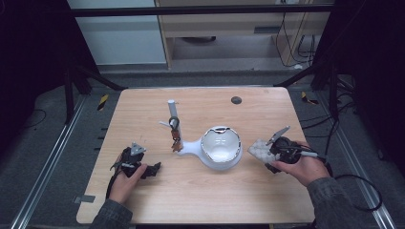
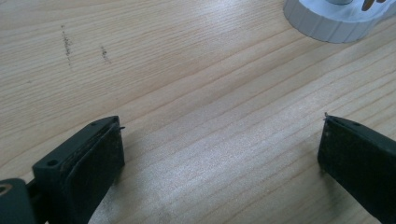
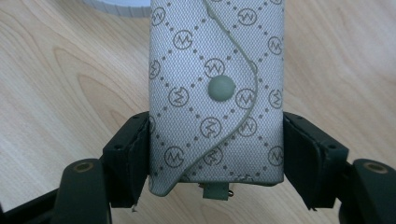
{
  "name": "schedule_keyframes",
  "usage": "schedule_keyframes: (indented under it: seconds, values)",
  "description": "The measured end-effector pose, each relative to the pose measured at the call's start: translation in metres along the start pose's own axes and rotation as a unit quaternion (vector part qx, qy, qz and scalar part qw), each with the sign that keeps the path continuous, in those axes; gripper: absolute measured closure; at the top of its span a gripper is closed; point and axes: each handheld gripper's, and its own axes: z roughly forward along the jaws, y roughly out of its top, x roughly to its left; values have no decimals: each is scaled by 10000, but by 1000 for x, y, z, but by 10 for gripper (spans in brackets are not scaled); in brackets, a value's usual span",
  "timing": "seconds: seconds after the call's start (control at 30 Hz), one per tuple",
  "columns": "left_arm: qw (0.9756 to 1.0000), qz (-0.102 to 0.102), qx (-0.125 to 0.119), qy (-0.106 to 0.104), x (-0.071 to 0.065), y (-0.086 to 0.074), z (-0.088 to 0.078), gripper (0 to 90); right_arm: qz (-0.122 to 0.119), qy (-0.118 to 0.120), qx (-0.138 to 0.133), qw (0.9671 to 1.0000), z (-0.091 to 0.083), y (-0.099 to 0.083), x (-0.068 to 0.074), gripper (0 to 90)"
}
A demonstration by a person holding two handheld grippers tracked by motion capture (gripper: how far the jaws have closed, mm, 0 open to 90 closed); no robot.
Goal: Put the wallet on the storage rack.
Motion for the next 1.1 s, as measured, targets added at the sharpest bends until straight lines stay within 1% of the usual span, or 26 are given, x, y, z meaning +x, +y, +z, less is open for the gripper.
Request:
schedule_keyframes:
  seconds: [0.1, 0.2, 0.3, 0.43, 0.8, 0.87, 0.9, 1.0, 1.1]
  values:
    - [10000, -1, 1, -4, 0, 0, 0, 0, -97, -50, -13, 9999, -9, 5, 1, 301]
    - [10000, -4, 2, -3, 0, 0, 0, 0, -148, -56, -18, 9999, -17, 8, 2, 301]
    - [10000, -4, 4, -3, 0, 0, 0, 0, -217, -114, -23, 9997, -25, 13, 3, 301]
    - [10000, -4, 3, -4, 0, 0, 0, 0, -348, -149, -38, 9993, -32, 19, 5, 301]
    - [10000, -8, 2, 4, 0, 0, 0, 0, -687, -222, -85, 9974, -47, 42, 17, 301]
    - [10000, -12, 3, 8, 0, 0, 0, 0, -683, -222, -90, 9974, -49, 45, 19, 302]
    - [10000, -14, 2, 9, 0, 0, 0, 0, -735, -227, -92, 9970, -49, 46, 20, 302]
    - [10000, -18, 2, 13, 0, 0, 0, 0, -777, -211, -52, 9967, -49, 48, 23, 302]
    - [10000, -22, 4, 19, 0, 0, 0, 0, -738, -188, -38, 9971, -50, 50, 26, 302]
